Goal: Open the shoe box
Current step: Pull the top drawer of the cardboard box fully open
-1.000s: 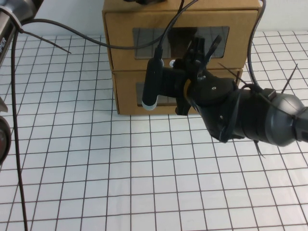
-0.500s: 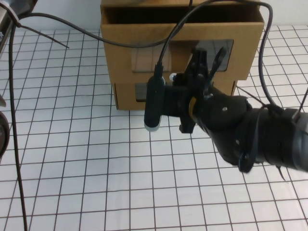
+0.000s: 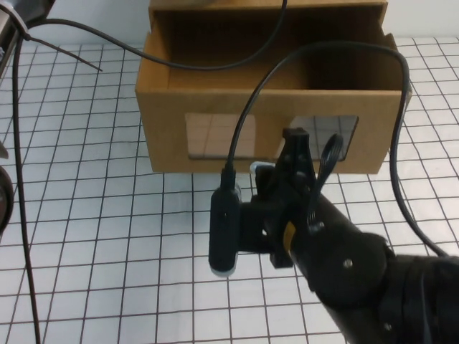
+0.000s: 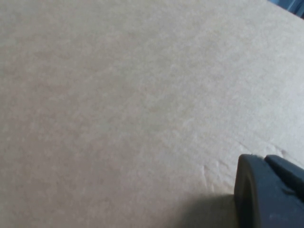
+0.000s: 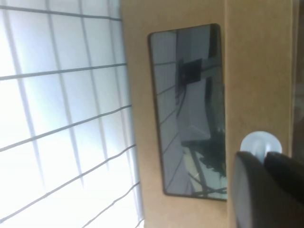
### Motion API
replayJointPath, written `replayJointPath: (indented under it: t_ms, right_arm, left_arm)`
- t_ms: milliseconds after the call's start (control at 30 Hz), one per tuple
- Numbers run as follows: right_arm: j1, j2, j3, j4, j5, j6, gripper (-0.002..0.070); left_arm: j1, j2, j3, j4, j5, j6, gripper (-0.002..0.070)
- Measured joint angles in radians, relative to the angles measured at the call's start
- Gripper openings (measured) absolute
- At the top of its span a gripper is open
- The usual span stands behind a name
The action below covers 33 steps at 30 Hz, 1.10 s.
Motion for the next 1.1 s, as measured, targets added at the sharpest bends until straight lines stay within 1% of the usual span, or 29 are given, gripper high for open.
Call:
replayJointPath:
  t_ms: [300,567,633,700,733,867,900,933,1000,1100]
  right_arm:
    - [0.106,-0.044,0.073,0.079,0.085,0.0,0.0007]
    - [0.114,-0.07,0.09,0.111,0.086,0.015,0.0008]
    - [0.114,-0.07,0.09,0.109,0.092,0.032,0.0022]
    - [0.114,-0.072,0.09,0.109,0.096,0.042,0.006]
    - [0.114,-0.072,0.09,0.109,0.099,0.045,0.0095]
    - [0.114,-0.075,0.09,0.123,0.107,0.049,0.0298]
    - [0.114,-0.075,0.09,0.131,0.107,0.049,0.0344]
    - [0.114,-0.076,0.09,0.14,0.107,0.049,0.0377]
    - [0.114,-0.076,0.09,0.155,0.111,0.049,0.0398]
    - [0.125,-0.083,0.09,0.19,0.124,0.049,0.0372]
  left_arm:
    - [0.0,0.0,0.0,0.0,0.004,-0.004,-0.0003]
    - [0.0,0.0,0.0,0.0,0.009,-0.016,-0.0003]
    - [0.0,0.0,0.0,0.0,0.011,-0.02,-0.0003]
    - [0.0,0.0,0.0,0.0,0.012,-0.024,-0.0003]
    - [0.0,0.0,0.0,0.0,0.013,-0.027,-0.0003]
    - [0.0,0.0,0.0,0.0,0.026,-0.029,-0.0003]
    - [0.0,0.0,0.0,0.0,0.028,-0.029,-0.0004]
    - [0.0,0.0,-0.001,0.0,0.033,-0.029,-0.0003]
    - [0.0,-0.002,-0.001,0.0,0.037,-0.029,-0.0003]
    - [0.0,-0.006,-0.001,-0.002,0.049,-0.031,-0.0003]
